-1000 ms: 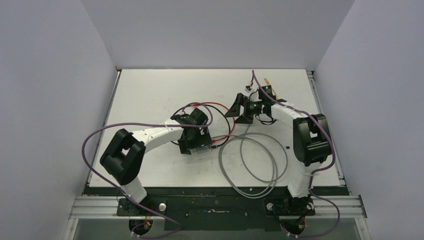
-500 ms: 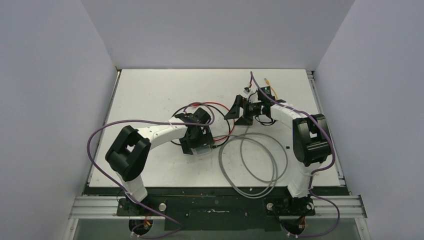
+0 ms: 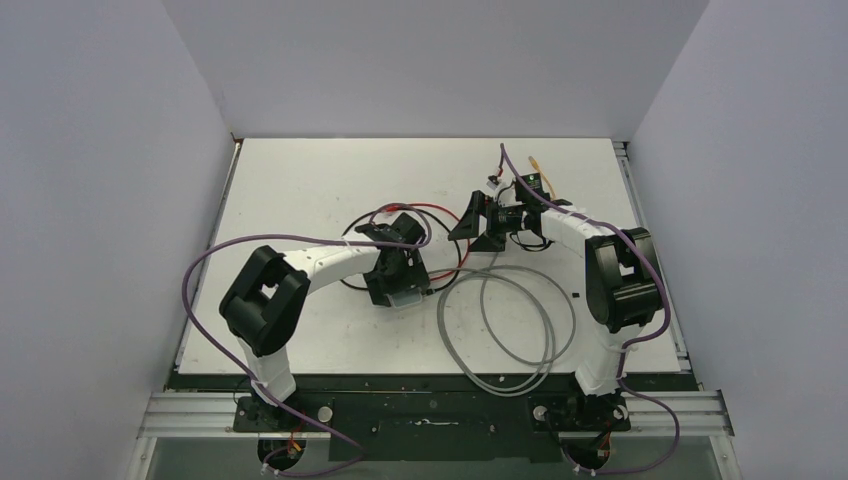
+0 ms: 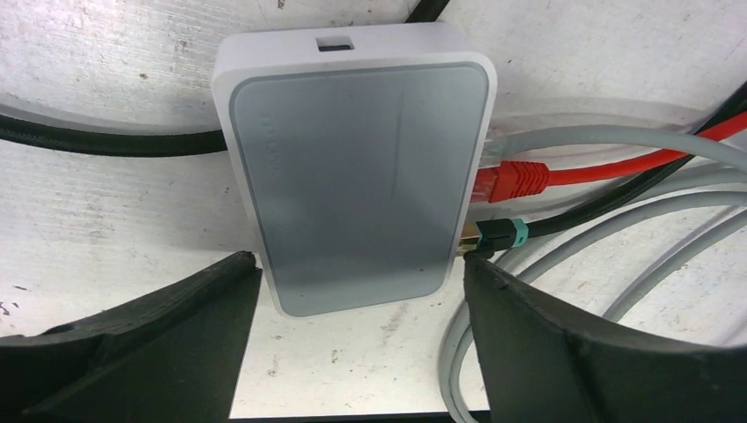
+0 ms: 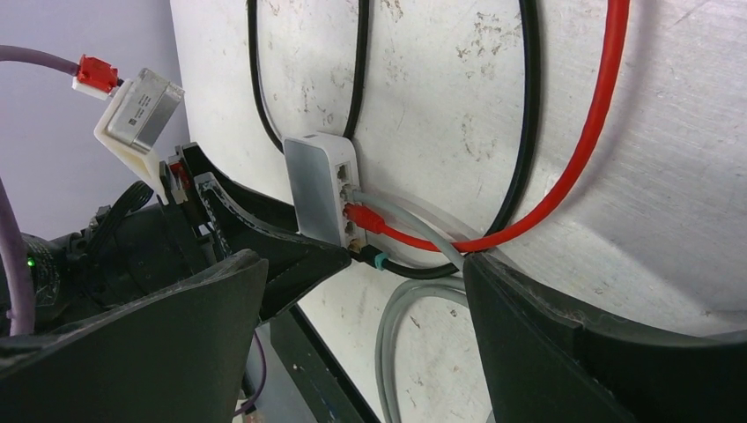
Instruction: Pull the plug from the switch port
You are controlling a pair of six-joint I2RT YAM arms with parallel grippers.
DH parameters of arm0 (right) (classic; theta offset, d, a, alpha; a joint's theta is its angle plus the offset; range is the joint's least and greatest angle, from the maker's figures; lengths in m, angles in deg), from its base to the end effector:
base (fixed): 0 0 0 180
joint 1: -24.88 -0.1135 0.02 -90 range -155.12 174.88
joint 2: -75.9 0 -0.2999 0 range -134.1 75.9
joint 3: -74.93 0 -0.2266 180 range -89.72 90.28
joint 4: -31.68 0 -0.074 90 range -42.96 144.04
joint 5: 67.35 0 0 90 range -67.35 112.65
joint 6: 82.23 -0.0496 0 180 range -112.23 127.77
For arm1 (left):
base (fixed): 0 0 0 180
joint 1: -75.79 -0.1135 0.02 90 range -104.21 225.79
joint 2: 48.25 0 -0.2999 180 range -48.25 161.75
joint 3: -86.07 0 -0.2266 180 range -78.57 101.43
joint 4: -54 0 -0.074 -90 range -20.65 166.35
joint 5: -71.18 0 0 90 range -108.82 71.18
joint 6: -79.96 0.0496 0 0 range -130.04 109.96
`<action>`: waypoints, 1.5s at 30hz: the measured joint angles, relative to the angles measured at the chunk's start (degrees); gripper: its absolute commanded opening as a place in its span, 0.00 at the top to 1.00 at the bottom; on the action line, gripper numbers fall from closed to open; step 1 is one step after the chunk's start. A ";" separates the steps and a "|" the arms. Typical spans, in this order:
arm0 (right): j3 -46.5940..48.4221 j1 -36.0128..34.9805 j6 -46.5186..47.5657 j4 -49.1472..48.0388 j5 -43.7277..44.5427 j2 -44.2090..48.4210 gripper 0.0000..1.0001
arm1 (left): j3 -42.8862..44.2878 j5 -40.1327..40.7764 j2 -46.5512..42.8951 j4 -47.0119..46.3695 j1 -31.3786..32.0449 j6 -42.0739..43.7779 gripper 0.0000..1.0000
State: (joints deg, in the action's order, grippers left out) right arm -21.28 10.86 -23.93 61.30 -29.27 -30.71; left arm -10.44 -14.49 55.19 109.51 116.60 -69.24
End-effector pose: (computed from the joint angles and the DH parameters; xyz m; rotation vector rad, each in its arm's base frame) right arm 0.3576 0.1295 0.2301 -0.0249 2.5420 1.4564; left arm 0.2550 -0.2153 0.2084 -0.4794 2.8736 -0.2139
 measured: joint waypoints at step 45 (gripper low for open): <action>-0.02 -1.84 3.19 3.50 -0.63 -0.02 0.13 | 3.45 1.18 2.01 -1.22 -1.29 1.14 0.04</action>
State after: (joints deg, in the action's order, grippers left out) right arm -21.30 9.03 -20.74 64.80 -29.90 -30.73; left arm -6.98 -13.31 57.20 108.29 115.31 -68.11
